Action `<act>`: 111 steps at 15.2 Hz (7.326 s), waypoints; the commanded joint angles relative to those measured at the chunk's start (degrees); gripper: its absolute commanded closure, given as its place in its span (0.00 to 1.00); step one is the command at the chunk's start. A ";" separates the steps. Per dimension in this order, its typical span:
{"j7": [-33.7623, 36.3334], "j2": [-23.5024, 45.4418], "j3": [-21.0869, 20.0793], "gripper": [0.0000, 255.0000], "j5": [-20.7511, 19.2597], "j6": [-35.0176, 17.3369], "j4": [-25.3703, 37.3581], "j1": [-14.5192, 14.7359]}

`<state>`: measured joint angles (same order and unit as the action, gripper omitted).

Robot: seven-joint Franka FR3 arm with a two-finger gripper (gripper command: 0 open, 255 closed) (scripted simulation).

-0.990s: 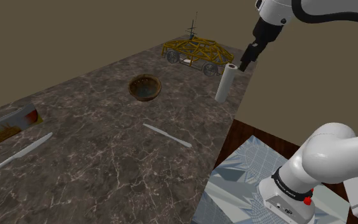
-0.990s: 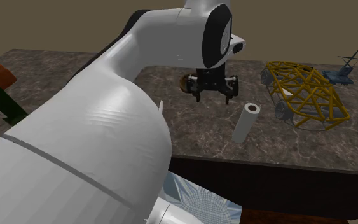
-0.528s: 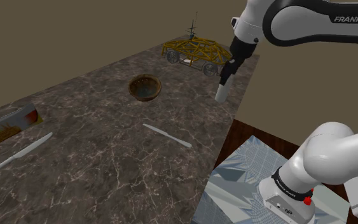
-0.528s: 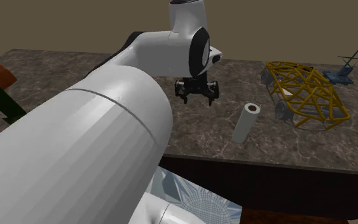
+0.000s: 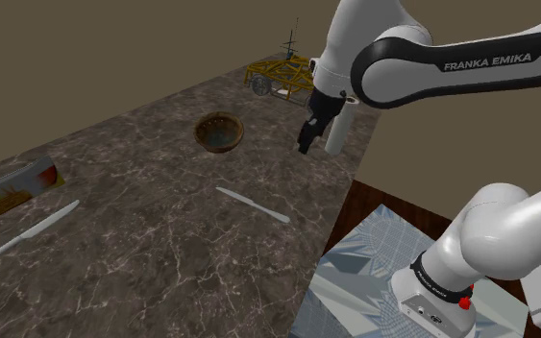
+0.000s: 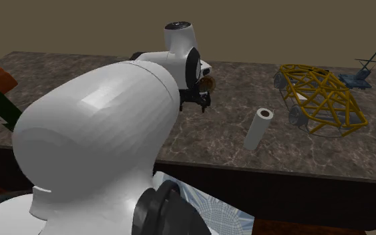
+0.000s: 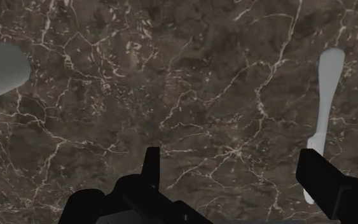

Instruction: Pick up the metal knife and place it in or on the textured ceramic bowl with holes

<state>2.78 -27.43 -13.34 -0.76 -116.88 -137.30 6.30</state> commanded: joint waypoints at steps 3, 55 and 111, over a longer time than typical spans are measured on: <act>2.40 6.22 -2.90 0.00 0.53 -5.03 0.69 1.22; 9.22 24.40 -10.06 1.00 -2.09 -11.09 11.04 4.01; -4.25 69.43 -2.18 1.00 -12.18 12.36 78.71 1.72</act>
<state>-1.50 42.02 -15.52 -12.93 -103.98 -58.07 8.11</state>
